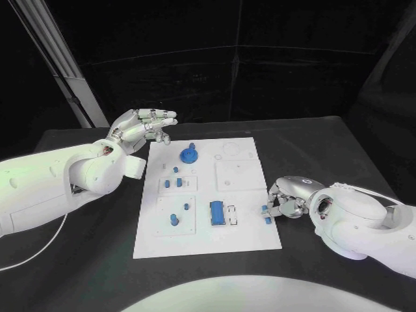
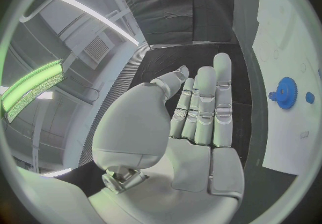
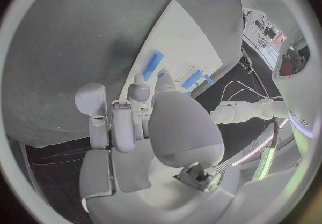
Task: Assemble the parts on the task board
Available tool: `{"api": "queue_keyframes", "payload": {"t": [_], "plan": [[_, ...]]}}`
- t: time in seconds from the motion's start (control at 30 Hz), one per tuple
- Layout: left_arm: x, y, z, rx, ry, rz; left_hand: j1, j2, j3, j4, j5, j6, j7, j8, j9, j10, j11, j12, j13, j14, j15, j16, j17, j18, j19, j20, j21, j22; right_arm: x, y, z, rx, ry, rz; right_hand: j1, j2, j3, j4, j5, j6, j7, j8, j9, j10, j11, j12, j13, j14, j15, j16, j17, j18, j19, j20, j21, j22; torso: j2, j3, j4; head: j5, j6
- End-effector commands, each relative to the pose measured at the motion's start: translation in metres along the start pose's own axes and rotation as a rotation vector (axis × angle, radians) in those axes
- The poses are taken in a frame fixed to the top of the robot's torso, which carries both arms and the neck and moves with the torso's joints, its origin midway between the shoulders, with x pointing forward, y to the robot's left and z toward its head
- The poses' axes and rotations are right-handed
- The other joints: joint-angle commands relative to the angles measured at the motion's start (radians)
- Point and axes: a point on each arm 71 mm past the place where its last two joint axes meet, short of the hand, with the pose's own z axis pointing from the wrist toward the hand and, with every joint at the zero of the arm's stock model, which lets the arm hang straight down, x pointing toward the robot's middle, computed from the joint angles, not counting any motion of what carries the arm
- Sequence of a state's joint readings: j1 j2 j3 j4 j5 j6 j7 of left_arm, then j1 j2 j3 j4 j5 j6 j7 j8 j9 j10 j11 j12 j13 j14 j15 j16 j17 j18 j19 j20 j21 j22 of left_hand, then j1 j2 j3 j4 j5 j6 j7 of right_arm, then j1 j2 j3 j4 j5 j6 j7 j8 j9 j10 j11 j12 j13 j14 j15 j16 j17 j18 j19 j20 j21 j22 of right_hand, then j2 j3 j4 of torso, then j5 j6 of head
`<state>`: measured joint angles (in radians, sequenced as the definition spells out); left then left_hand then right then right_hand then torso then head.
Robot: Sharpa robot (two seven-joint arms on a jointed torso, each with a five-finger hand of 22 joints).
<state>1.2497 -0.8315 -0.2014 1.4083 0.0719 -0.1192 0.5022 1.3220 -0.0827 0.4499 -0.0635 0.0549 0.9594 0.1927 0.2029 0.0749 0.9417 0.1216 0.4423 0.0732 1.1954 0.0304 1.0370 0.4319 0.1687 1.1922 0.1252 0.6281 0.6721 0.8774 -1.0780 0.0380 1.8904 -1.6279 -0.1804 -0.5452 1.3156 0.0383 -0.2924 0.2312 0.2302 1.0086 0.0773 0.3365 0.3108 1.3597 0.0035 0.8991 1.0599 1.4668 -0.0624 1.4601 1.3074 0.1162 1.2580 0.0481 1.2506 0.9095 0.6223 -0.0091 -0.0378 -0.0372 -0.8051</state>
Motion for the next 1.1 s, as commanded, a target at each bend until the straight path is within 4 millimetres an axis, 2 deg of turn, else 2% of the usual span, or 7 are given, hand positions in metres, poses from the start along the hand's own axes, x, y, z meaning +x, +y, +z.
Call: {"api": "queue_keyframes", "payload": {"t": [0.03,0.43,0.57,0.73,0.8,0.93,1.1], "plan": [[0.001,-0.001,0.0,0.004,0.01,-0.007,-0.003,0.007,-0.001,-0.005,0.004,-0.004,0.0,0.004,-0.001,-0.008,-0.001,0.004,-0.002,-0.007,-0.001,-0.002,-0.001,0.014,-0.008,0.001,-0.004,-0.001,0.001,0.003,0.002,-0.007,0.011,-0.044,0.025,0.0,0.001,-0.014,-0.001,0.007,0.0,0.004,0.004,0.003,-0.005,0.005,0.002,0.06,-0.005,-0.007,0.033,0.005,0.0,-0.003,-0.007,-0.002,0.001,0.0006,0.0002,0.0,-0.001],[0.0,-0.001,0.0,0.003,0.009,-0.007,-0.003,0.007,-0.001,-0.005,0.004,-0.004,0.0,0.004,-0.001,-0.008,-0.001,0.004,-0.002,-0.007,-0.001,-0.002,-0.001,0.014,-0.008,0.001,-0.004,-0.001,0.012,0.009,0.01,-0.019,0.05,-0.138,0.113,0.006,0.022,-0.065,0.002,0.001,0.002,-0.003,0.016,-0.001,-0.005,0.002,0.007,0.059,-0.005,-0.01,0.03,0.005,-0.002,-0.003,-0.011,-0.004,0.001,-0.0004,0.0003,0.004,-0.007],[0.0,-0.001,0.0,0.001,0.009,-0.007,-0.003,0.007,-0.001,-0.005,0.004,-0.004,0.0,0.004,-0.001,-0.008,-0.001,0.004,-0.002,-0.007,-0.001,-0.002,-0.001,0.014,-0.008,0.001,-0.004,-0.001,0.021,0.014,0.011,-0.032,0.072,-0.188,0.148,0.012,0.036,-0.088,-0.029,0.0,0.003,-0.008,0.018,-0.005,-0.005,-0.004,0.005,0.059,-0.005,-0.013,0.026,0.006,-0.004,-0.004,-0.014,-0.006,0.001,-0.0002,0.0018,0.003,-0.007],[-0.001,-0.001,-0.001,0.0,0.007,-0.007,-0.003,0.008,-0.002,-0.007,0.004,-0.005,0.001,0.007,-0.001,-0.009,-0.001,0.007,-0.002,-0.009,-0.001,-0.001,-0.004,0.014,-0.008,0.001,-0.006,-0.003,0.026,0.017,0.012,-0.041,0.092,-0.224,0.161,0.017,0.043,-0.097,-0.035,-0.001,0.004,-0.012,0.018,-0.007,-0.004,-0.008,0.002,0.058,-0.005,-0.016,0.022,0.006,-0.006,-0.003,-0.017,-0.011,0.001,0.0001,0.0012,0.006,-0.007],[-0.001,-0.001,-0.001,-0.001,0.007,-0.007,-0.003,0.008,-0.002,-0.007,0.004,-0.005,0.001,0.007,-0.001,-0.009,-0.001,0.007,-0.002,-0.009,-0.001,-0.001,-0.004,0.014,-0.008,0.001,-0.006,-0.003,0.027,0.019,0.012,-0.044,0.093,-0.23,0.163,0.023,0.049,-0.097,-0.014,-0.003,0.006,-0.018,0.017,-0.008,-0.004,-0.011,0.002,0.057,-0.004,-0.017,0.022,0.006,-0.006,-0.003,-0.018,-0.011,0.001,-0.0002,0.0001,0.007,-0.006],[-0.002,-0.001,-0.001,-0.001,0.007,-0.007,-0.003,0.008,-0.002,-0.007,0.004,-0.005,0.001,0.007,-0.001,-0.009,-0.001,0.007,-0.002,-0.009,-0.001,-0.001,-0.004,0.014,-0.008,0.001,-0.006,-0.003,0.026,0.021,0.011,-0.05,0.072,-0.22,0.167,0.035,0.064,-0.095,0.082,0.001,0.004,-0.03,0.014,-0.009,-0.005,-0.014,0.001,0.058,-0.005,-0.017,0.024,0.006,-0.003,-0.003,-0.017,-0.008,0.001,0.0005,-0.0009,0.009,-0.005],[-0.002,-0.001,-0.001,-0.001,0.007,-0.007,-0.003,0.008,-0.002,-0.007,0.004,-0.005,0.001,0.007,-0.001,-0.009,-0.001,0.007,-0.002,-0.009,-0.001,-0.001,-0.004,0.014,-0.008,0.001,-0.006,-0.003,0.024,0.025,0.008,-0.056,0.045,-0.162,0.186,0.064,0.099,-0.092,0.103,0.004,0.0,-0.04,0.009,-0.009,-0.009,-0.015,0.003,0.06,-0.008,-0.014,0.031,0.005,0.002,-0.006,-0.013,0.0,0.0,0.0014,-0.0006,0.009,-0.006]]}}
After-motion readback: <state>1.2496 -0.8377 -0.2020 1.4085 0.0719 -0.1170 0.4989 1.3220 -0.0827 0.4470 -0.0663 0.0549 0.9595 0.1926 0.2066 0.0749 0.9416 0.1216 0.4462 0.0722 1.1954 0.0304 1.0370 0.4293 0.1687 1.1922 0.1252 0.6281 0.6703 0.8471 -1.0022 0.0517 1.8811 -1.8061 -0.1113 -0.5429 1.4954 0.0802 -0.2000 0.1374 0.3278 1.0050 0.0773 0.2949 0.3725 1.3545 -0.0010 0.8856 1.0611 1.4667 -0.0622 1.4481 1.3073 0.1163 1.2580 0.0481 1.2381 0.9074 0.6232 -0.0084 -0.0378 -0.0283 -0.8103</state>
